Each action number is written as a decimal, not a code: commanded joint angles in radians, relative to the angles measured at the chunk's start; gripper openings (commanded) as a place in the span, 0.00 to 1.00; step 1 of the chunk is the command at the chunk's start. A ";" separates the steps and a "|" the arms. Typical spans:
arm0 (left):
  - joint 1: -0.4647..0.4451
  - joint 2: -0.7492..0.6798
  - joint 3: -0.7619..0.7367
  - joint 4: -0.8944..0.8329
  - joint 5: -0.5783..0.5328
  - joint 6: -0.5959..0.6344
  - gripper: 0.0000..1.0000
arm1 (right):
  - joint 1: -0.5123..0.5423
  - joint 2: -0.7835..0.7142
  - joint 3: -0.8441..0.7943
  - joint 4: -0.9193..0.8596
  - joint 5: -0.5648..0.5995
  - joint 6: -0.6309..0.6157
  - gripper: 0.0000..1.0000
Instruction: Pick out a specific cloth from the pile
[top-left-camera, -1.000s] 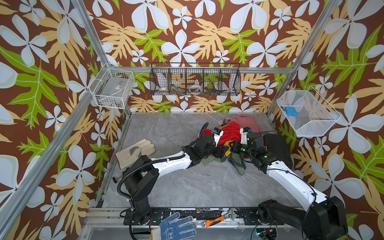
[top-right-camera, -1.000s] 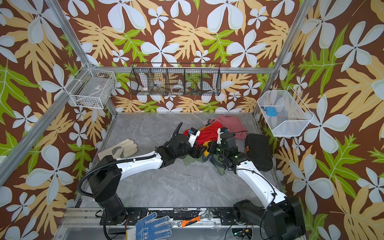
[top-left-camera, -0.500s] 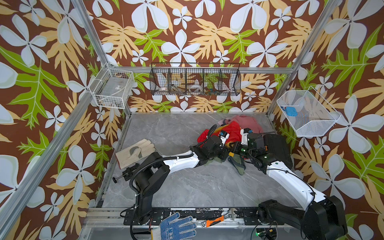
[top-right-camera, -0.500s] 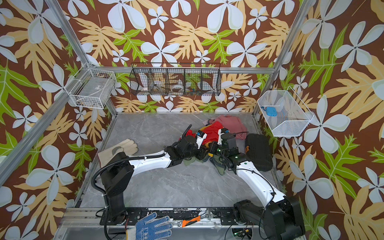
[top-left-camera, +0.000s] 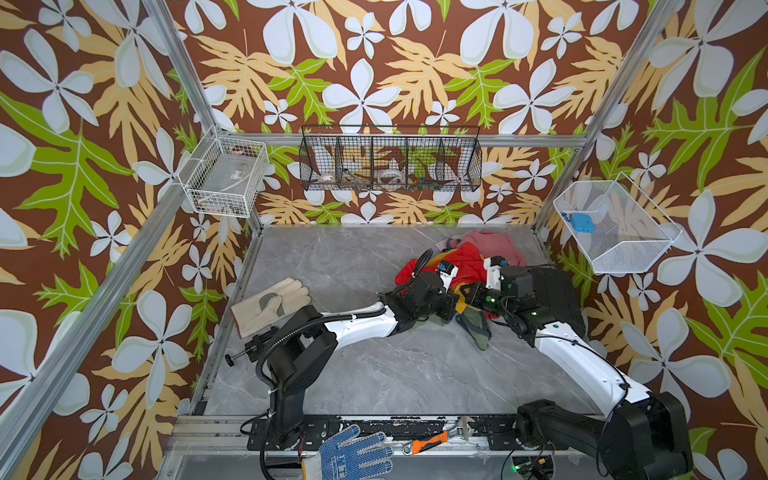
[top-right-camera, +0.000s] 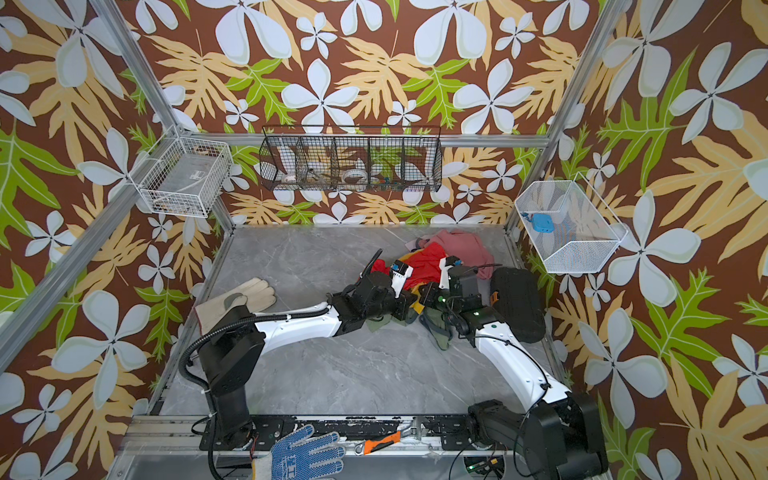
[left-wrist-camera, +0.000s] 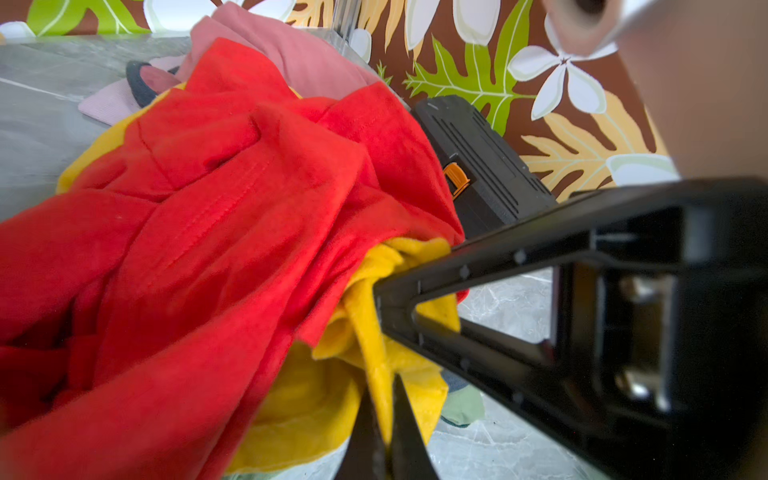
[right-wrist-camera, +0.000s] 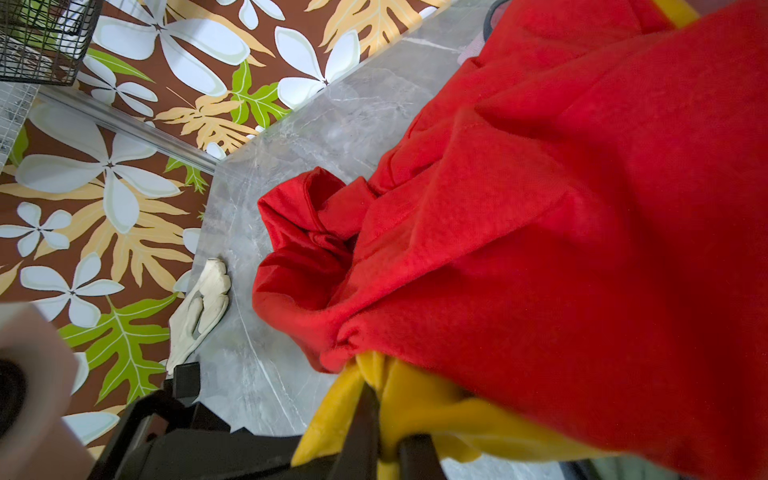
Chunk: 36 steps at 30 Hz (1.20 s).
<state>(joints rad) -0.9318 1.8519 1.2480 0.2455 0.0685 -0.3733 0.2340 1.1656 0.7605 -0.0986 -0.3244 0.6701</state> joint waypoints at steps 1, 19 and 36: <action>-0.002 -0.027 -0.025 0.063 -0.013 -0.037 0.00 | -0.005 -0.003 0.005 0.031 0.003 -0.017 0.06; -0.008 -0.084 -0.091 0.066 -0.065 -0.071 0.73 | -0.006 -0.015 -0.018 0.034 -0.016 -0.020 0.00; -0.024 0.039 0.008 0.106 -0.093 -0.014 0.53 | -0.005 -0.037 -0.028 0.027 -0.060 0.003 0.00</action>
<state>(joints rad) -0.9539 1.8839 1.2434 0.3058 -0.0063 -0.4076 0.2283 1.1336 0.7330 -0.0834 -0.3695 0.6762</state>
